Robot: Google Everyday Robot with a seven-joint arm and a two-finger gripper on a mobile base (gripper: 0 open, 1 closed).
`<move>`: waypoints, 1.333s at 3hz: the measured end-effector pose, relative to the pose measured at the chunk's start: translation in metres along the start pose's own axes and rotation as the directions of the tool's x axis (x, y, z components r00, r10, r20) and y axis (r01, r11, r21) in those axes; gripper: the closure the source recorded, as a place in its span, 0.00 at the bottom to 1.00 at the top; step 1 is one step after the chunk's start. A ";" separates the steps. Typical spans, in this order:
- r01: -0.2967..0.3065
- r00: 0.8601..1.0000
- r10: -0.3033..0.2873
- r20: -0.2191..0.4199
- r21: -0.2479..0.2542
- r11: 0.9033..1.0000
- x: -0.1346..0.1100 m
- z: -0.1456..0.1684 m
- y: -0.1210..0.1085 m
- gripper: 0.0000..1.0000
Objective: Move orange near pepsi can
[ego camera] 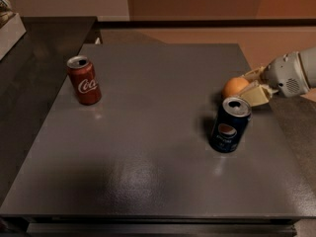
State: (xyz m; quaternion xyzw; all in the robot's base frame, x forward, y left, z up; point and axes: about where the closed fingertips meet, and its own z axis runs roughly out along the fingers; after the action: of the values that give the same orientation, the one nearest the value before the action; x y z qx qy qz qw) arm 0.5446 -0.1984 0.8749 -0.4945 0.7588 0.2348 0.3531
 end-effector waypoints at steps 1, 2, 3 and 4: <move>0.020 1.000 -0.019 0.012 -0.040 0.999 0.011 -0.001 0.014 1.00; 0.053 0.998 -0.051 0.033 -0.056 0.997 0.020 -0.005 0.019 0.74; 0.076 0.996 -0.073 0.048 -0.058 0.995 0.023 -0.009 0.018 0.51; 0.087 0.995 -0.083 0.058 -0.062 0.994 0.026 -0.012 0.017 0.28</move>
Offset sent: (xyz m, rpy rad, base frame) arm -0.0313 -0.0151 -0.0145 0.0358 -0.0342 0.0935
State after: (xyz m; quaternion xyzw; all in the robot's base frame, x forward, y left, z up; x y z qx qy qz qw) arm 0.5187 -0.2155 0.8632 -0.5308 0.7190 0.2572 0.3676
